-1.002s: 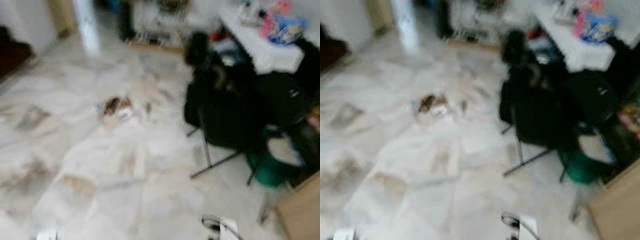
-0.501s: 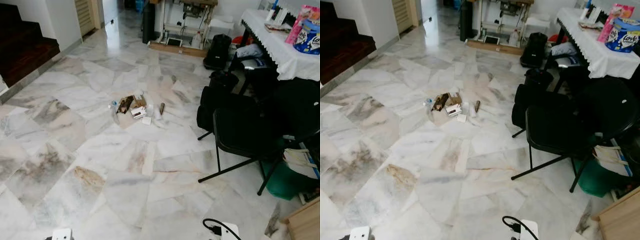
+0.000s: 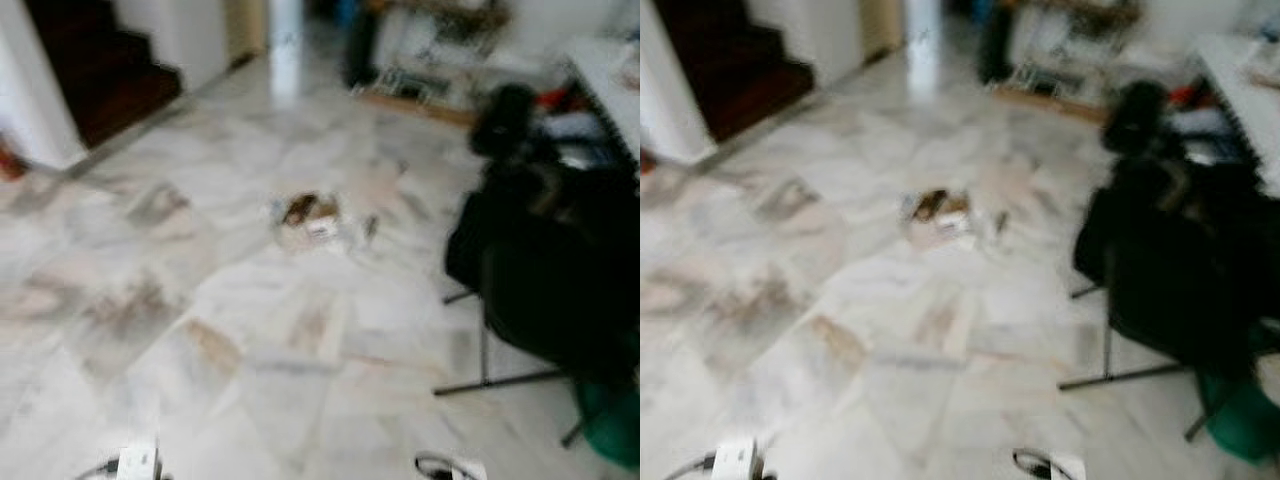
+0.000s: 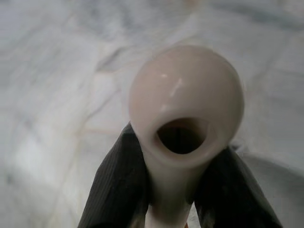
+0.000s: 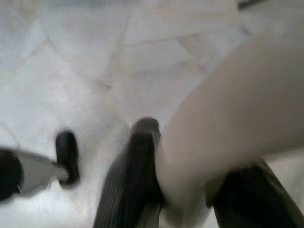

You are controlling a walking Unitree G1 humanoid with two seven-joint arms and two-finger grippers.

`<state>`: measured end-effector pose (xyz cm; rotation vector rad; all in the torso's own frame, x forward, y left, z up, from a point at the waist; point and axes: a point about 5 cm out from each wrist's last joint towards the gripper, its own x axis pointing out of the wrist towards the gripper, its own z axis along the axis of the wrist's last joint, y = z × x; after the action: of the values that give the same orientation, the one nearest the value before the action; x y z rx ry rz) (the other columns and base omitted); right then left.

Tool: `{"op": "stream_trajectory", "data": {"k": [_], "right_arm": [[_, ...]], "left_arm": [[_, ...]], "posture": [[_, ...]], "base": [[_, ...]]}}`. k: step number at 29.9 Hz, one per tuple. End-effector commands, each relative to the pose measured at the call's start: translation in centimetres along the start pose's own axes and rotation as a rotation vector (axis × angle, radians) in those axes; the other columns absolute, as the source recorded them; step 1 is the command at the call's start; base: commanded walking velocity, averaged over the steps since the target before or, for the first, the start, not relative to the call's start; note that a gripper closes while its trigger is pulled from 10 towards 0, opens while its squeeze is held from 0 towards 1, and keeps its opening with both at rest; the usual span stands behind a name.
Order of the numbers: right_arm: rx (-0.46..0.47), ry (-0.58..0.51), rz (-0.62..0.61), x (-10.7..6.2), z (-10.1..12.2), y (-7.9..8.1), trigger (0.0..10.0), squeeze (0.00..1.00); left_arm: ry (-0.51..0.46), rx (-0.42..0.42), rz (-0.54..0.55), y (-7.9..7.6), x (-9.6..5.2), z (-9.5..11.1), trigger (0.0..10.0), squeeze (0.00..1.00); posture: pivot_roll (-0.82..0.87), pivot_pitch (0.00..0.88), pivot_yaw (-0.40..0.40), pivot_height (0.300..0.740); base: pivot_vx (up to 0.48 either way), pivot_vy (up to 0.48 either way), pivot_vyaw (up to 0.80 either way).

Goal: Sweep floor

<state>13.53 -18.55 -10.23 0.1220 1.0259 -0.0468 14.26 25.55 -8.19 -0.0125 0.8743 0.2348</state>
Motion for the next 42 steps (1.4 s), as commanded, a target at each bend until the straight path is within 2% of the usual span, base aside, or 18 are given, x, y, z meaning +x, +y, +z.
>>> {"op": "stream_trajectory", "data": {"k": [1, 10, 18, 27, 30, 36, 42], "right_arm": [[0.039, 0.011, 0.000, -0.2, -0.7, -0.4, 10.0, 0.00], [0.037, 0.025, 0.016, -0.3, -1.1, -0.1, 10.0, 0.00], [0.053, 0.024, 0.045, 0.1, -0.9, 2.1, 10.0, 0.00], [0.044, 0.017, 0.071, 0.3, -0.7, 3.6, 10.0, 0.00], [0.044, 0.012, 0.073, 0.3, -0.6, 3.7, 10.0, 0.00], [0.046, -0.009, 0.062, 0.3, 0.4, 2.1, 10.0, 0.00], [0.048, -0.014, 0.057, 0.4, 0.7, 1.7, 10.0, 0.00]], "left_arm": [[-0.005, -0.016, -0.018, -0.5, 0.0, -0.2, 10.0, 0.00], [0.029, -0.029, 0.004, 1.1, -1.0, -2.1, 10.0, 0.00], [0.044, -0.039, 0.016, 2.1, -1.5, -2.9, 10.0, 0.00], [0.037, -0.046, 0.013, 2.1, -1.3, -2.4, 10.0, 0.00], [0.036, -0.047, 0.012, 2.0, -1.3, -2.4, 10.0, 0.00], [0.041, -0.050, 0.006, 1.3, -1.1, -2.5, 10.0, 0.00], [0.044, -0.050, 0.003, 1.2, -1.1, -2.5, 10.0, 0.00]], "posture": [[0.04, 0.000, -0.106, 0.740], [0.04, 0.000, -0.111, 0.740], [0.04, 0.000, -0.113, 0.740], [0.04, 0.000, -0.117, 0.740], [0.04, 0.000, -0.118, 0.740], [0.04, 0.000, -0.119, 0.740], [0.04, 0.000, -0.117, 0.740]], "base": [[0.446, 0.000, 0.00], [0.452, 0.000, 0.00], [0.458, 0.000, 0.00], [0.471, 0.000, 0.00], [0.480, 0.000, 0.00], [0.480, 0.000, 0.00], [0.480, 0.000, 0.00]]}}
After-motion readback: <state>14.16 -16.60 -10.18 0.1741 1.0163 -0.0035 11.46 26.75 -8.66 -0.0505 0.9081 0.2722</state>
